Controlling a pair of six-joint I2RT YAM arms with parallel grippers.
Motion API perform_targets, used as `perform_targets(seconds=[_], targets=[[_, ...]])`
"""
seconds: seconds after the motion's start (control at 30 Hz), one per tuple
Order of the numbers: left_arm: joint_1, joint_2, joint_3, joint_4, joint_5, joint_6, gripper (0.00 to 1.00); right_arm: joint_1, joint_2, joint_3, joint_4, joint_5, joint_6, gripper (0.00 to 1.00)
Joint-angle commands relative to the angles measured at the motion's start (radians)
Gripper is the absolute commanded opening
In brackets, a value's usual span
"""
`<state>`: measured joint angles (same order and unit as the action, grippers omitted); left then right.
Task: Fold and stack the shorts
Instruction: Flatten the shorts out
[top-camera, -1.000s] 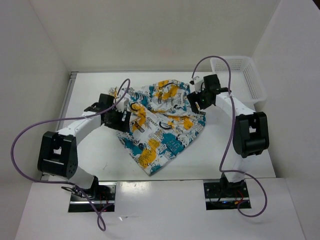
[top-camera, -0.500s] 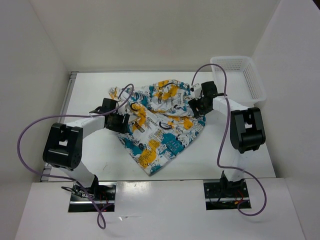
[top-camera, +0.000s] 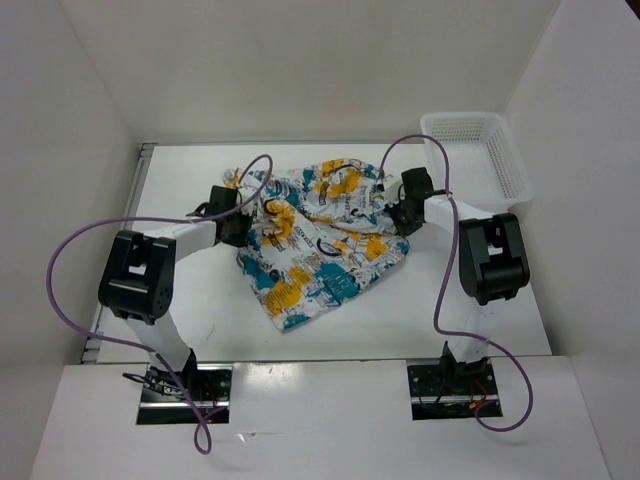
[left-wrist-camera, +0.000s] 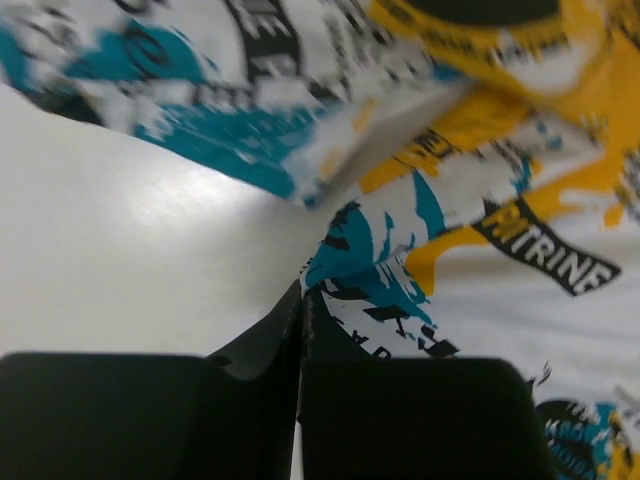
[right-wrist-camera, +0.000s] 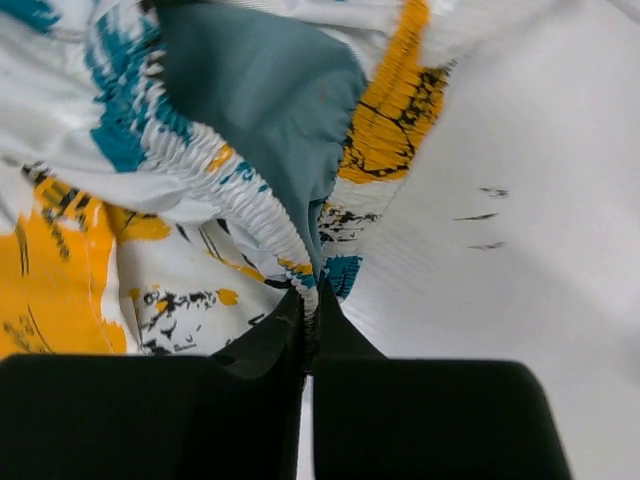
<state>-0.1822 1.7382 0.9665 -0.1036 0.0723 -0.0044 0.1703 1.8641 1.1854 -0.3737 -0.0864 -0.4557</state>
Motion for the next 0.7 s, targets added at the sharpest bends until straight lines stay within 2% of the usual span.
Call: perform_targets(seconds=[0.0,0.07,0.1,0.13,0.17,0.2,0.27,0.33,0.37,0.43,0.47,0.53,0.67], targets=[[0.05,0.082,0.154,0.173,-0.167,0.004,0.0,0.014,-0.056,0.02,-0.093,-0.114,-0.041,0.0],[0.073,0.124,0.3,0.159,-0.189,0.004,0.02,0.04,-0.083,0.029,-0.114,-0.164,-0.051,0.0],[0.084,0.15,0.339,0.15,-0.198,0.004,0.14,0.05,-0.083,0.029,-0.123,-0.173,-0.051,0.0],[0.084,0.15,0.368,0.127,-0.198,0.004,0.64,0.075,-0.106,0.029,-0.123,-0.182,-0.041,0.0],[0.07,0.15,0.388,0.113,-0.198,0.004,0.77,0.087,-0.106,0.02,-0.123,-0.197,-0.031,0.0],[0.06,0.124,0.402,0.085,-0.198,0.004,0.83,0.096,-0.124,0.02,-0.132,-0.206,-0.031,0.0],[0.023,0.034,0.388,0.024,-0.166,0.004,0.86,0.109,-0.141,0.011,-0.133,-0.236,-0.018,0.01],[-0.008,-0.053,0.303,-0.109,-0.063,0.004,0.86,0.109,-0.155,-0.003,-0.133,-0.236,-0.009,0.01],[-0.019,-0.157,0.257,-0.155,-0.025,0.004,0.88,0.109,-0.167,-0.018,-0.133,-0.227,-0.009,0.01],[-0.057,-0.27,0.146,-0.281,0.058,0.004,0.88,0.109,-0.167,-0.03,-0.122,-0.227,-0.018,0.01],[-0.074,-0.363,0.023,-0.322,0.049,0.004,0.88,0.109,-0.177,-0.039,-0.113,-0.216,-0.018,0.01],[-0.112,-0.41,-0.061,-0.361,0.02,0.004,0.88,0.109,-0.177,-0.04,-0.104,-0.216,-0.018,0.01],[-0.131,-0.39,-0.075,-0.562,0.029,0.004,0.86,0.109,-0.177,-0.03,-0.103,-0.225,-0.031,0.02]])
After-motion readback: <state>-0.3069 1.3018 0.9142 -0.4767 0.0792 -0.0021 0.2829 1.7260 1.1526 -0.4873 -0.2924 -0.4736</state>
